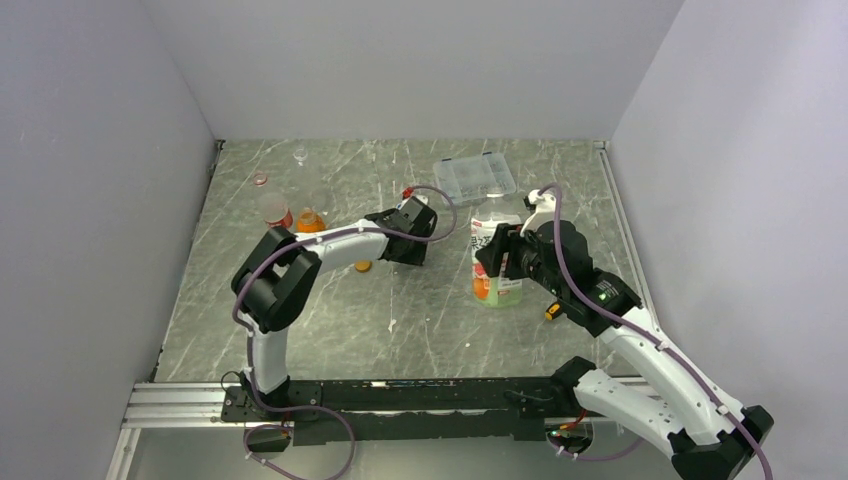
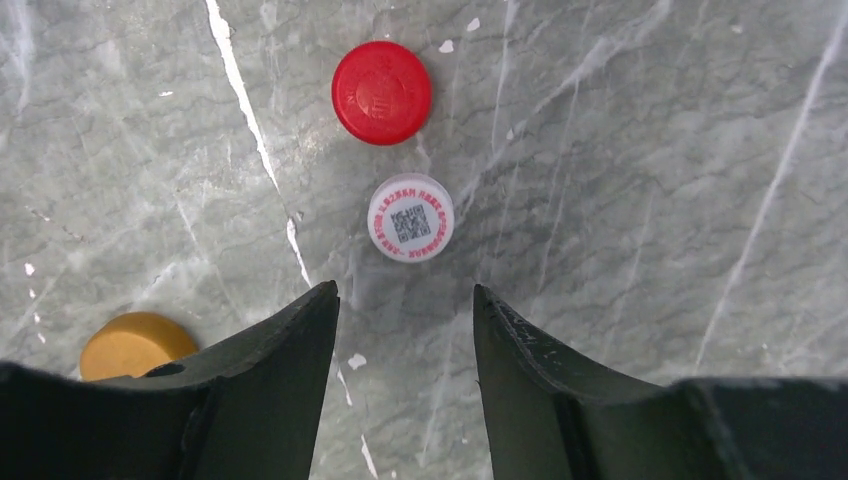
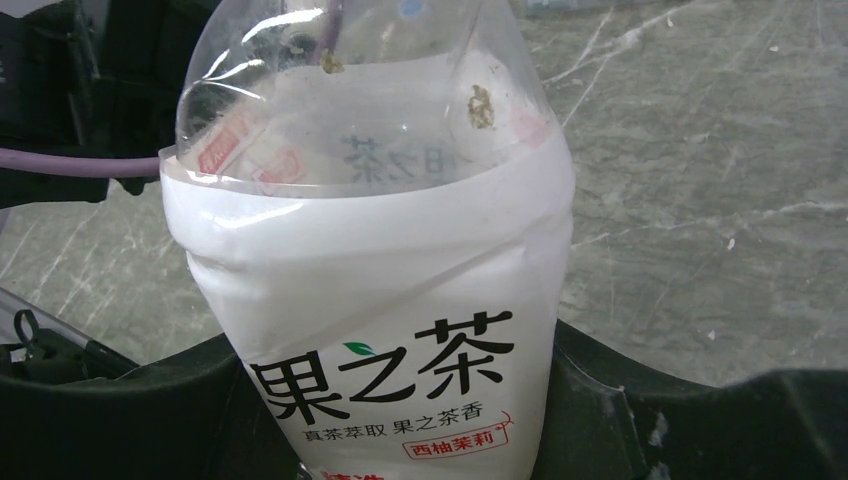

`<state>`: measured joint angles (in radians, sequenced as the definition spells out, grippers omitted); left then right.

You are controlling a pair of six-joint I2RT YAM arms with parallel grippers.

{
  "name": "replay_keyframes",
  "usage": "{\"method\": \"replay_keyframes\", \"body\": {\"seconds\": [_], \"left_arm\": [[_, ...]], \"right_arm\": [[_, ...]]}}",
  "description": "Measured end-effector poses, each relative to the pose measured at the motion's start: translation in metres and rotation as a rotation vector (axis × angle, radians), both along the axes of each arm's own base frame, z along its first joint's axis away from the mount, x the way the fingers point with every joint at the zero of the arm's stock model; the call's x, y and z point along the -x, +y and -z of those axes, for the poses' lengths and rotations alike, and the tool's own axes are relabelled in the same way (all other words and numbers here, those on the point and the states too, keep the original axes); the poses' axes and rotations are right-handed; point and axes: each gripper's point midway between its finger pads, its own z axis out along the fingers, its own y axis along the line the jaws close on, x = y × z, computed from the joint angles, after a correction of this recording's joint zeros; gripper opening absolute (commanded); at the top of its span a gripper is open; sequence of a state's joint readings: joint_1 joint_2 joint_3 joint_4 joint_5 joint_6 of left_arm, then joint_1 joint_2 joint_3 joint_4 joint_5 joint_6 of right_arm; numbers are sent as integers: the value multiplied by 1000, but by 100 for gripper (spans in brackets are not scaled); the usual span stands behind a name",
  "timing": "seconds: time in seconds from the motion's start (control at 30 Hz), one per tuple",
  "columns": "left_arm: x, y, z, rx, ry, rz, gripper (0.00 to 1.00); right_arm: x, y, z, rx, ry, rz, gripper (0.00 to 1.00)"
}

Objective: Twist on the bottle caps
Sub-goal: Screw the bottle cap onto the plastic bottle.

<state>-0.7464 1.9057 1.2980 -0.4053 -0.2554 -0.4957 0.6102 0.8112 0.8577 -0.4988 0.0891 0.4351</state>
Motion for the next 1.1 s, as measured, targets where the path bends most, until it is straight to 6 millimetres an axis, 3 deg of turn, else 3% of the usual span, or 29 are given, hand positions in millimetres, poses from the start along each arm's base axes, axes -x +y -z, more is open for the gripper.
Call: {"method": "replay_keyframes", "body": {"seconds": [0.23,0.57,0.67,0.77,0.87,1.0,1.1], "left_arm": [[-14,-6,17,-23,-16,-32,55],[-29,-8,16,-37,-62,-65,42],[-31,-8,16,-41,-66,-67,31],[-30,-7,16,-51,-62,-60,12],[-27,-6,14,-67,-34,-26,3],[-21,-11,-5,-32,53,56,1],[-22,-12,-48,71,91,119,2]], "right_arm": [[5,-5,-3,3,-3,7,50],[8,-8,-7,-4,-14,8,50],[8,-8,-8,-5,-15,8,50],[8,-7,-7,-5,-15,6,50],[10,-5,-7,-6,-12,-16,50],[14,5,-7,-14,-7,-80,50],[19,16,-5,-28,-9,-152,50]]}}
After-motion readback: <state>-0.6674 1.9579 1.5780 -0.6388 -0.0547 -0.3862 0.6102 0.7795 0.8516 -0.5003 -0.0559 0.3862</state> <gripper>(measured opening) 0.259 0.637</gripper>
